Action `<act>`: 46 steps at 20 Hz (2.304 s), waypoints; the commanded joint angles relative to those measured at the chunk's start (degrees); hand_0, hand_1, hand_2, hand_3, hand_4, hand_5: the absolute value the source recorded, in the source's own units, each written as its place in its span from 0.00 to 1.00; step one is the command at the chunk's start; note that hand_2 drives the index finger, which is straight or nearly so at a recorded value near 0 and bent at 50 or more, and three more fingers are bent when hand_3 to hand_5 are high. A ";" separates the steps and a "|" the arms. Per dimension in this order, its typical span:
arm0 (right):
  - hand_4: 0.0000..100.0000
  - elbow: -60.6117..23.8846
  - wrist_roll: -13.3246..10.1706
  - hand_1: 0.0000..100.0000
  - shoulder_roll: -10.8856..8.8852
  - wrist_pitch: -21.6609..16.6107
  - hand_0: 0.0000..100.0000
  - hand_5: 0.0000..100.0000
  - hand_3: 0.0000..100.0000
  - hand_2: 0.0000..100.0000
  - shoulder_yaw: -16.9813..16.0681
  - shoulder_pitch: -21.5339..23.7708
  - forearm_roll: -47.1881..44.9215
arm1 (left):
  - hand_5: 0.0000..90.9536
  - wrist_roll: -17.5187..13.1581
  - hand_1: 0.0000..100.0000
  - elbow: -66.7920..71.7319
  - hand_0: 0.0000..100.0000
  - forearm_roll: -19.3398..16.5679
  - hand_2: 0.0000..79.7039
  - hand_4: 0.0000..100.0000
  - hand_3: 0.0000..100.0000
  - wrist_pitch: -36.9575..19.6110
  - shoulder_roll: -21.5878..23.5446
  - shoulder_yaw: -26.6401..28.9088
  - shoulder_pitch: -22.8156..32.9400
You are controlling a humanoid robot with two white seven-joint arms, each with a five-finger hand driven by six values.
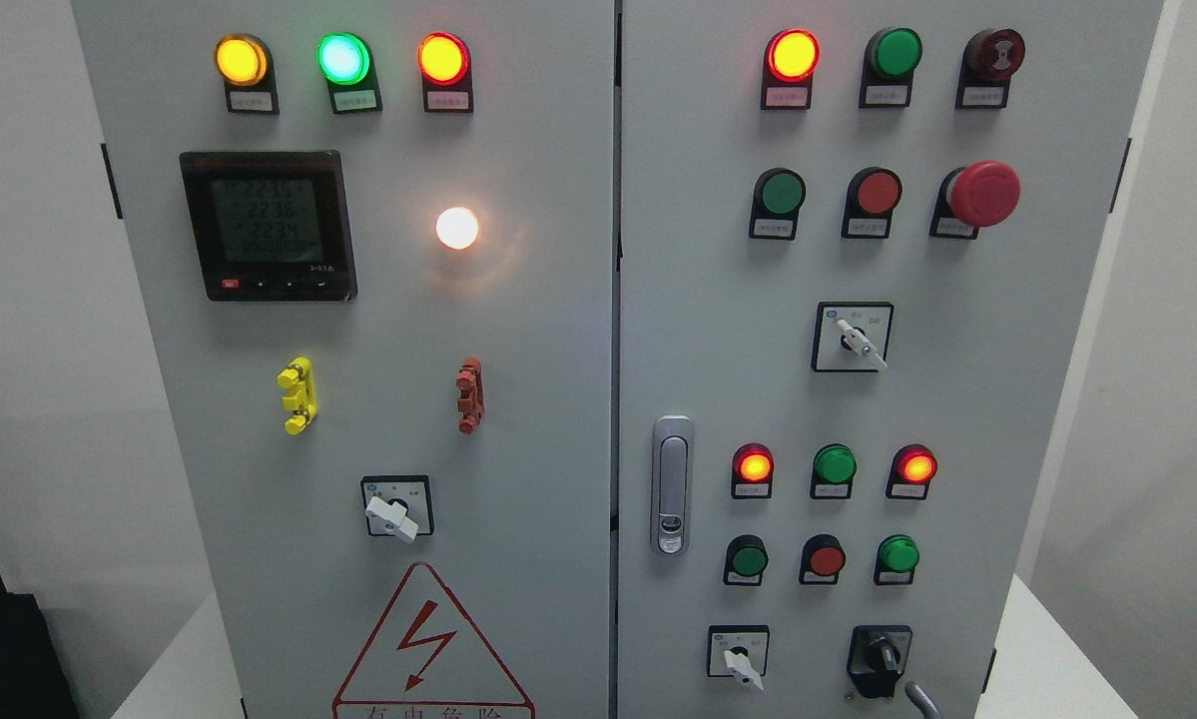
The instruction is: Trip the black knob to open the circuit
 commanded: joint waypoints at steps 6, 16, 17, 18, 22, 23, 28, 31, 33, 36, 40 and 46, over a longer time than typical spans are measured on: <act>1.00 0.17 -0.49 0.00 0.04 0.03 0.00 1.00 1.00 0.00 0.97 -0.15 0.11 | 0.00 0.05 0.39 0.00 0.12 -1.32 0.00 0.00 0.00 -0.11 0.00 0.00 0.00; 1.00 0.26 -0.49 0.00 0.12 0.39 0.00 1.00 1.00 0.00 1.58 -0.33 0.38 | 0.00 0.05 0.39 0.00 0.12 -1.32 0.00 0.00 0.00 -0.02 0.00 0.00 0.00; 1.00 0.26 -0.49 0.00 0.12 0.39 0.00 1.00 1.00 0.00 1.58 -0.42 0.29 | 0.00 0.05 0.39 0.00 0.12 -1.32 0.00 0.00 0.00 -0.11 0.00 0.00 0.00; 1.00 0.26 -0.49 0.00 0.12 0.39 0.00 1.00 1.00 0.00 1.58 -0.42 0.38 | 0.00 0.05 0.39 0.00 0.12 -1.32 0.00 0.00 0.00 -0.02 0.00 0.00 0.00; 1.00 0.26 -0.58 0.00 0.12 0.39 0.00 1.00 1.00 0.00 1.93 -0.59 0.38 | 0.00 0.05 0.39 0.00 0.12 -1.32 0.00 0.00 0.00 -0.11 0.00 0.00 0.00; 1.00 0.26 -0.67 0.00 0.12 0.39 0.00 1.00 1.00 0.00 2.02 -0.59 0.38 | 0.00 0.05 0.39 0.00 0.12 -1.32 0.00 0.00 0.00 -0.11 0.00 0.00 0.00; 1.00 0.26 -0.76 0.00 0.21 0.39 0.00 1.00 1.00 0.00 2.64 -0.59 0.46 | 0.00 0.05 0.39 0.00 0.12 -1.32 0.00 0.00 0.00 -0.02 0.00 0.00 0.00; 1.00 0.26 -0.76 0.00 0.21 0.39 0.00 1.00 1.00 0.00 2.64 -0.59 0.38 | 0.00 0.05 0.39 0.00 0.12 -1.32 0.00 0.00 0.00 -0.02 0.00 0.00 0.00; 1.00 0.26 -0.76 0.00 0.30 0.39 0.00 1.00 1.00 0.00 2.64 -0.59 0.46 | 0.00 0.05 0.39 0.00 0.12 -1.32 0.00 0.00 0.00 -0.11 0.00 0.00 0.00; 1.00 0.26 -0.76 0.00 0.30 0.39 0.00 1.00 1.00 0.00 2.64 -0.51 0.46 | 0.00 0.05 0.39 0.00 0.12 -1.32 0.00 0.00 0.00 -0.02 0.00 0.00 0.00; 1.00 0.26 -0.76 0.00 0.30 0.39 0.00 1.00 1.00 0.00 2.64 -0.51 0.46 | 0.00 0.05 0.39 0.00 0.12 -1.32 0.00 0.00 0.00 -0.02 0.00 0.00 0.00; 1.00 0.26 -0.76 0.00 0.30 0.47 0.00 1.00 1.00 0.00 3.16 -0.59 0.46 | 0.00 0.05 0.39 0.00 0.12 -1.32 0.00 0.00 0.00 -0.02 0.00 0.00 0.00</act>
